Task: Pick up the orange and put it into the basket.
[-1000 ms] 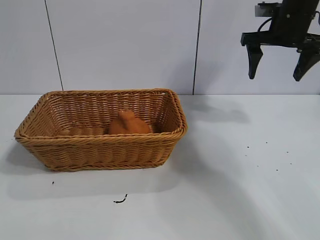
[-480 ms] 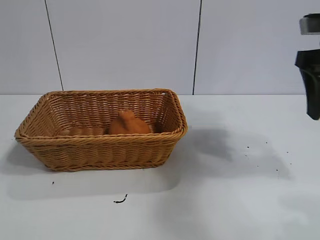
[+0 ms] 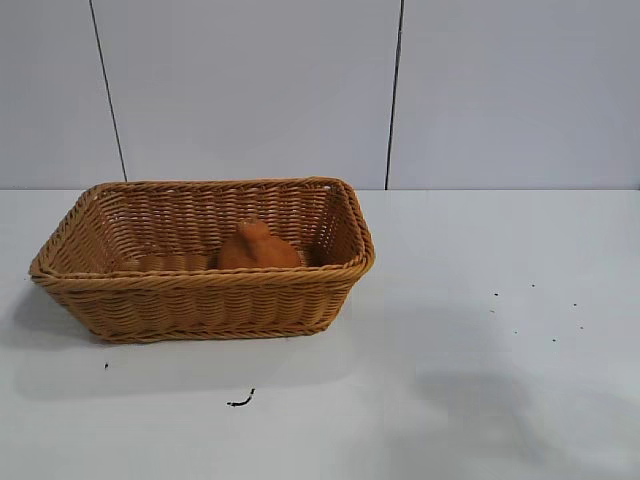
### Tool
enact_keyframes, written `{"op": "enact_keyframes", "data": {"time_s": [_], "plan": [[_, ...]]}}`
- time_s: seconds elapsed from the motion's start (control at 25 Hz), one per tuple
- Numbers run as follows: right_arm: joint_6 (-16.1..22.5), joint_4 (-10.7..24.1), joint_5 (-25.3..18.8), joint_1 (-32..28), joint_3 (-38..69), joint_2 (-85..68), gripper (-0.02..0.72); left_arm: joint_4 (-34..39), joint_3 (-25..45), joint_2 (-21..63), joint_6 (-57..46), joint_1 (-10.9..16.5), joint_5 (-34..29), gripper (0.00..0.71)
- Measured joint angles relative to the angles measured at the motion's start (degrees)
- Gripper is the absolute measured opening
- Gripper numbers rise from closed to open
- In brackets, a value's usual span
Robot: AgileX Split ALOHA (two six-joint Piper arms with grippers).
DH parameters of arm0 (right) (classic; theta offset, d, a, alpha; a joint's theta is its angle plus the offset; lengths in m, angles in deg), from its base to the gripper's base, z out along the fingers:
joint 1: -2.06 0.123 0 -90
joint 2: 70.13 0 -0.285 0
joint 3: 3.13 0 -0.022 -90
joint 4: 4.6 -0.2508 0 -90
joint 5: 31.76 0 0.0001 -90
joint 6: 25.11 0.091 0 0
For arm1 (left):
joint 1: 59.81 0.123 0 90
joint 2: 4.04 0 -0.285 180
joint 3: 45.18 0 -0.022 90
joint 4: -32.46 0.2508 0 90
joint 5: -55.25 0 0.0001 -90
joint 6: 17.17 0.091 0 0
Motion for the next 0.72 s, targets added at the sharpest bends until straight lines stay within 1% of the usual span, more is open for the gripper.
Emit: {"op": "enact_keyframes", "data": {"time_s": [0.44, 0.52, 0.72], "plan": [[0.0, 0.0, 0.5, 0.0, 0.1, -29.2, 0.631, 0.0, 0.0, 0.0, 0.0, 0.0, 0.0, 0.666], [0.0, 0.0, 0.4, 0.0, 0.1, -32.2, 0.631, 0.0, 0.0, 0.0, 0.0, 0.0, 0.0, 0.666], [0.1, 0.2, 0.4, 0.0, 0.2, -32.7, 0.631, 0.0, 0.0, 0.0, 0.0, 0.0, 0.0, 0.666]]}}
